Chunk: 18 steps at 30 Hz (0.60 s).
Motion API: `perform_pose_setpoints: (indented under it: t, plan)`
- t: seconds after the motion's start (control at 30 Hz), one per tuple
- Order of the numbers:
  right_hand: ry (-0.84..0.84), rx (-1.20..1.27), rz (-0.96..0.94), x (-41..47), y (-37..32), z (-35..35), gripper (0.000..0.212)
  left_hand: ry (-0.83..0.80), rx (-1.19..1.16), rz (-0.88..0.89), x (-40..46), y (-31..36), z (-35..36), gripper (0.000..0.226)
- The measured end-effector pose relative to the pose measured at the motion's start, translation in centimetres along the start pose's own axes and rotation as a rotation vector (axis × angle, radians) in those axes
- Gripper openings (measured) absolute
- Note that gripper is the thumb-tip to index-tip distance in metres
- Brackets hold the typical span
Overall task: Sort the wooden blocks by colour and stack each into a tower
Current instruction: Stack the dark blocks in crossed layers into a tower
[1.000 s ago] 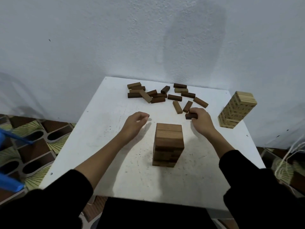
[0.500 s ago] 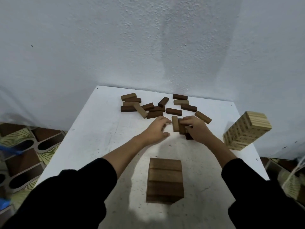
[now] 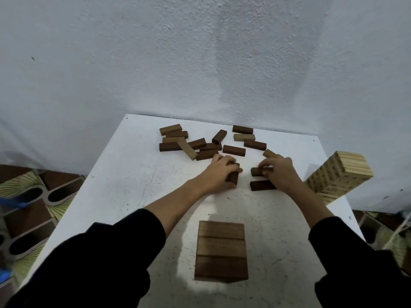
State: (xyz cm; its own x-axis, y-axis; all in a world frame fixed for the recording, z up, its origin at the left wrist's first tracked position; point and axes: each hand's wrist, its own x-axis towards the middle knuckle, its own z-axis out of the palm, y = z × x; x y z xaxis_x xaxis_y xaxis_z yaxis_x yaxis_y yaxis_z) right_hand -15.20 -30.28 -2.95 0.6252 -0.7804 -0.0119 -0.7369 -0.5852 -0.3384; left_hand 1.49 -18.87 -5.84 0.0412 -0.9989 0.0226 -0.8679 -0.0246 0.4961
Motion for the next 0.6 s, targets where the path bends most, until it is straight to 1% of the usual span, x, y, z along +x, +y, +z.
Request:
perform_pose_setpoints:
  t: [0.17,0.2,0.27,0.37,0.43,0.53,0.6]
  plan:
    - [-0.011,0.130,0.006,0.2,-2.4,1.4,0.016,0.031,-0.091,-0.092,-1.9,-0.5,-0.6,0.053]
    - [-0.018,0.156,0.011,0.1,-3.2,1.5,0.019,0.046,-0.094,-0.104,-2.3,-0.5,-0.7,0.054]
    - [-0.051,0.182,0.016,0.0,-4.7,1.7,0.026,0.073,-0.100,-0.124,-3.2,-0.5,-0.8,0.055]
    - [-0.164,0.197,0.005,-0.5,-6.6,1.6,0.028,0.105,-0.107,-0.143,-4.3,-0.7,-0.7,0.058]
    - [-0.206,0.231,0.009,-0.8,-7.3,1.7,0.026,0.148,-0.141,-0.165,-4.8,-0.9,-0.6,0.063]
    - [-0.214,0.288,0.031,-1.4,-8.2,1.7,0.023,0.221,-0.236,-0.227,-5.7,-0.9,-0.8,0.068]
    - [-0.212,0.323,0.043,-1.8,-8.3,1.9,0.023,0.218,-0.270,-0.238,-6.1,-0.9,-0.9,0.070]
